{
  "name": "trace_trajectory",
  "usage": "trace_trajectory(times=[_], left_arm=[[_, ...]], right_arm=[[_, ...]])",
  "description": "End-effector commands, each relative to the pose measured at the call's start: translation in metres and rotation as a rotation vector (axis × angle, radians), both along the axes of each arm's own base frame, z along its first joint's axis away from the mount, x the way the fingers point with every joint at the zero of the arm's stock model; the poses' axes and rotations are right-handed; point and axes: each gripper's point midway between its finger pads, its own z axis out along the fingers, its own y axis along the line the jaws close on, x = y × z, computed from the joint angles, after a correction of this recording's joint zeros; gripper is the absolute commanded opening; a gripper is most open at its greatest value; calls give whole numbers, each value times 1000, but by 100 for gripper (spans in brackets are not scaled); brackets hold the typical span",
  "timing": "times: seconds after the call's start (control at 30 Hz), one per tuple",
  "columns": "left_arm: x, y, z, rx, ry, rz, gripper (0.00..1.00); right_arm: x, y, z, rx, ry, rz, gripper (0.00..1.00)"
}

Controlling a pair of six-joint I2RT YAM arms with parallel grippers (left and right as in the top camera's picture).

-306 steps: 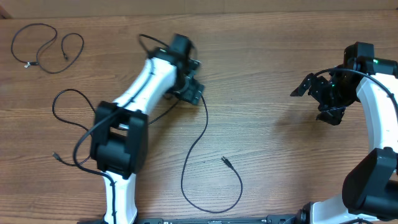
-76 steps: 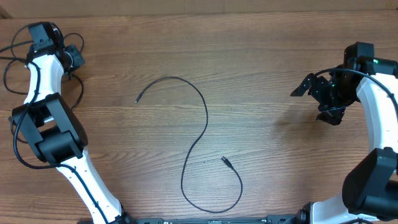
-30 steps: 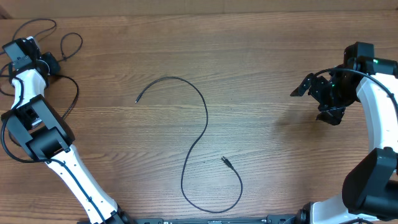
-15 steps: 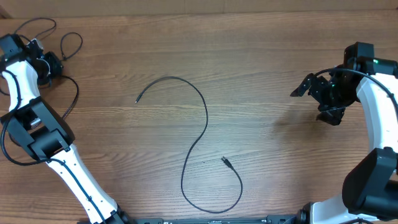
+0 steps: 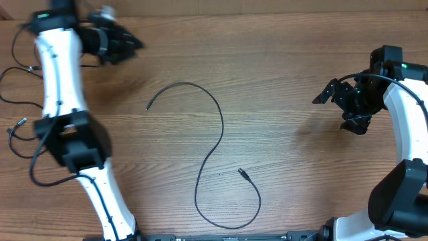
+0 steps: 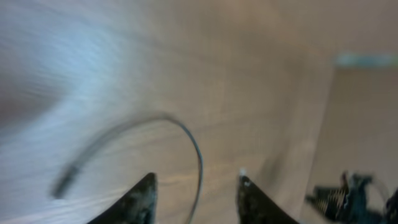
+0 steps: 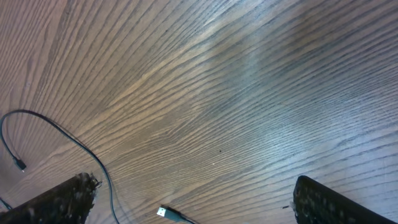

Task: Untangle cables
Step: 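Move the left gripper to the remaining center cable and grasp it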

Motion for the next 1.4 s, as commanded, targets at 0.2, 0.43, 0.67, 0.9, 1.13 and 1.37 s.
trace_trajectory(times=[0.2, 0.43, 0.67, 0.9, 1.13, 1.37], left_arm=[[-84, -106, -53, 452, 232, -401, 90], [-111, -160, -62, 569, 275, -442, 59], [-155, -212, -116, 640, 370, -456, 78], [-188, -207, -134, 697, 433, -599, 77], [-200, -194, -134, 735, 459, -704, 73], [-215, -190, -155, 716, 501, -738, 63]], right_arm=[[7, -2, 5, -5, -32, -9, 100], [17, -4, 6, -15, -76, -9, 100], [29, -9, 8, -28, -128, -13, 100], [31, -18, 6, -75, -132, -22, 100], [31, -18, 6, -75, -132, -23, 100], [31, -18, 6, -75, -132, -23, 100]])
